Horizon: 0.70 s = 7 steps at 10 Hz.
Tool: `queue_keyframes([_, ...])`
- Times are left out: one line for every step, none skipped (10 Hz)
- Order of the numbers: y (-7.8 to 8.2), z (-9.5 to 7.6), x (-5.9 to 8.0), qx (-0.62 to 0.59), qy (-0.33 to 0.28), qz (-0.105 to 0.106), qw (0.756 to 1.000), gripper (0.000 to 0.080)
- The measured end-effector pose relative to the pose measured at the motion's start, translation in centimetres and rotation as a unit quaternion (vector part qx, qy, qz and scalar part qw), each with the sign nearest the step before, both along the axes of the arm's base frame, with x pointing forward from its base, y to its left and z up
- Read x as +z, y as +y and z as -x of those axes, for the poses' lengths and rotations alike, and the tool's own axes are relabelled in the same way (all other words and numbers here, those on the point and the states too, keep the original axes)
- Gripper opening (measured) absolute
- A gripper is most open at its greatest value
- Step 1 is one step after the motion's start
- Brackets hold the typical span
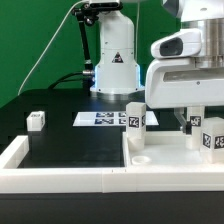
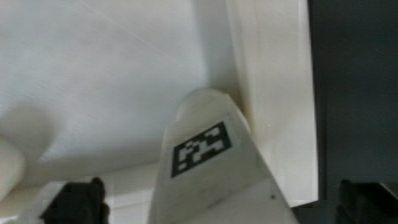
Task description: Assemble square table
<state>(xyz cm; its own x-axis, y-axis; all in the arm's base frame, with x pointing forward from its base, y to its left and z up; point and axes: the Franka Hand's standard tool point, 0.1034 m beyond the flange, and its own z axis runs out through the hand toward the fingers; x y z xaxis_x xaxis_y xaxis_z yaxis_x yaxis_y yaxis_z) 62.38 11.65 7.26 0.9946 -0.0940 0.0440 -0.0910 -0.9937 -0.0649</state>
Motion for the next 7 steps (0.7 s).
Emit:
queue_keyframes([-0.11,-0.01,-0.02,0.010,-0.001,0.001,1.000,0.0647])
queue_keyframes([-0.16,-0.02,-0.02,0.011,-0.001,0.002,1.000,0.0468])
queue_keyframes([-0.16,-0.02,-0.02,0.010,-0.001,0.002,1.000,0.0468])
queue_keyframes([-0.18,-0.02,-0.02,0.010,-0.001,0.002,1.000,0.0331])
queue_keyframes([-0.18,-0.02,-0.02,0.008,0.000,0.002,1.000,0.0290])
queue_keyframes([-0.18,-0.02,-0.02,0.001,0.000,0.002,1.000,0.0290])
queue_keyframes([-0.18,-0.02,-0.02,0.001,0.000,0.002,1.000,0.0290])
